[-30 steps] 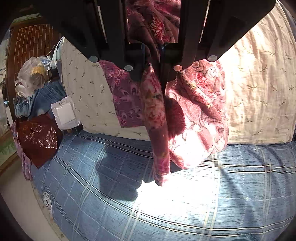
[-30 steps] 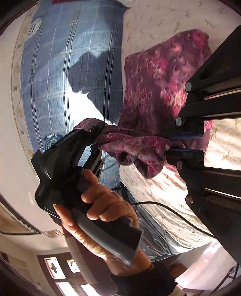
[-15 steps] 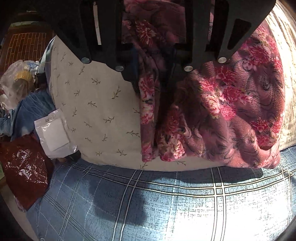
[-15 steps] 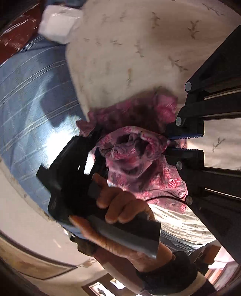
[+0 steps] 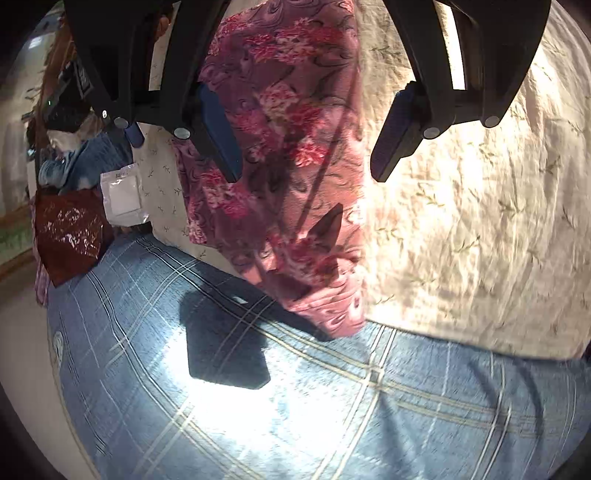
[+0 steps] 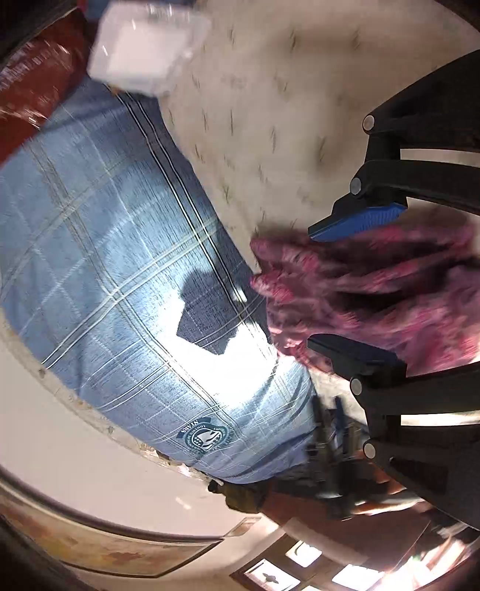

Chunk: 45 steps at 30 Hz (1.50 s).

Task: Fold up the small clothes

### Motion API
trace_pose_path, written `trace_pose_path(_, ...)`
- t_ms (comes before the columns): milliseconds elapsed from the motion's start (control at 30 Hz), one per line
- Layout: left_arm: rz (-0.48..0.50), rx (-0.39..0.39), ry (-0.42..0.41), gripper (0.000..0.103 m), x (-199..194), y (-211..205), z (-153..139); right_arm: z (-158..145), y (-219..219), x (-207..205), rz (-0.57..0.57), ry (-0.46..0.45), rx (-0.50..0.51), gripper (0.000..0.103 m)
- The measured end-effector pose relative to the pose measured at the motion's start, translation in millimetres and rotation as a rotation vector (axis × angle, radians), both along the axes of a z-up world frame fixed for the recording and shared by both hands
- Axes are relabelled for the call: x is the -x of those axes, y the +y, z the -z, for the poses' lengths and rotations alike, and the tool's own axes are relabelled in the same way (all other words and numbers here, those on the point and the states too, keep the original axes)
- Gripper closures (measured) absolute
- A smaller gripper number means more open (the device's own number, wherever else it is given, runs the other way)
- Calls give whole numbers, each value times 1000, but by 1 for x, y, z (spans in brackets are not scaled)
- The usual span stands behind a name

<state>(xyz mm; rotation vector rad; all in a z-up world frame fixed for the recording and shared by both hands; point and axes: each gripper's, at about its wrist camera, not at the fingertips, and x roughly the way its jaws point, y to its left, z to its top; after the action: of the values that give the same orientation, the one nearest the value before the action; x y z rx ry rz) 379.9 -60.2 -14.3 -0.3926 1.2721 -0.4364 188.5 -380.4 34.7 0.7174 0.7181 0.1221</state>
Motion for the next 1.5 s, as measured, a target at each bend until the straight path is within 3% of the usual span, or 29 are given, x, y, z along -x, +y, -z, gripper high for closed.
trace_pose_path(133, -10, 59, 39, 32, 3, 11, 20, 20, 21, -52, -74, 48, -22, 48)
trace_pose_path(233, 2, 86, 47, 32, 2, 6, 27, 36, 36, -81, -50, 193, 101, 48)
trace_pose_path(267, 9, 98, 51, 32, 2, 3, 28, 44, 40, -88, -78, 233, 101, 48)
trace_pose_path(300, 16, 103, 56, 32, 2, 1, 28, 48, 42, -92, -122, 248, 69, 67)
trace_pose_path(333, 23, 111, 54, 32, 3, -2, 28, 47, 45, -94, -183, 223, 37, 93)
trace_pose_path(367, 32, 110, 41, 32, 5, -5, 26, 37, 50, -94, -220, 177, 73, 98)
trace_pose_path(433, 44, 79, 10, 32, 6, -17, 25, 14, 52, -90, -225, 84, 170, 99)
trace_pose_path(500, 44, 56, 0, 32, 5, -27, 32, 10, 39, -96, -182, 76, 156, 99)
trace_pose_path(567, 39, 36, 25, 31, 2, -38, 45, 24, 31, -112, -167, 143, 203, 99)
trace_pose_path(633, 41, 18, 47, 32, 3, -44, 54, 54, 36, -130, -191, 297, 314, 98)
trace_pose_path(667, 45, 10, 34, 32, 5, -44, 50, 61, 35, -128, -190, 325, 305, 96)
trace_pose_path(800, 85, 16, -16, 32, 32, -35, 23, 34, 13, -82, -140, 205, 74, 85)
trace_pose_path(833, 96, 8, -37, 32, 42, -32, 15, 28, 8, -66, -149, 184, 16, 81)
trace_pose_path(900, 115, 12, -88, 31, 67, -24, 3, 25, 4, -38, -176, 160, -46, 61)
trace_pose_path(933, 128, 15, -103, 31, 79, -24, 2, 26, 4, -27, -188, 160, -59, 60)
trace_pose_path(967, 138, 16, -107, 28, 89, -26, 4, 32, 7, -21, -213, 178, -58, 60)
trace_pose_path(1033, 165, -13, -77, 28, 103, -34, 20, 46, 21, -16, -240, 239, 40, 68)
trace_pose_path(1067, 176, -53, -37, 28, 106, -33, 34, 46, 27, -14, -254, 240, 97, 90)
trace_pose_path(1100, 187, -90, -6, 30, 111, -37, 43, 38, 29, -9, -256, 214, 130, 93)
trace_pose_path(1167, 198, -156, -98, 29, 126, -40, 35, 13, 28, 0, -224, 116, 146, 95)
trace_pose_path(1200, 206, -183, -104, 29, 126, -45, 37, 6, 27, -1, -209, 93, 156, 95)
trace_pose_path(1233, 205, -186, -97, 29, 127, -47, 39, 7, 28, -6, -200, 117, 199, 95)
trace_pose_path(1300, 190, -194, -97, 29, 128, -47, 37, 33, 26, -13, -196, 268, 295, 95)
trace_pose_path(1333, 180, -177, -74, 29, 128, -45, 34, 42, 27, -11, -196, 320, 294, 95)
trace_pose_path(1367, 172, -134, -52, 29, 132, -39, 31, 40, 21, -2, -167, 314, 268, 90)
trace_pose_path(1433, 148, -49, -75, 29, 146, -23, 15, 26, 8, 26, -154, 217, 148, 89)
trace_pose_path(1500, 127, -67, -150, 29, 155, -15, -2, 6, 12, 50, -157, 96, 93, 89)
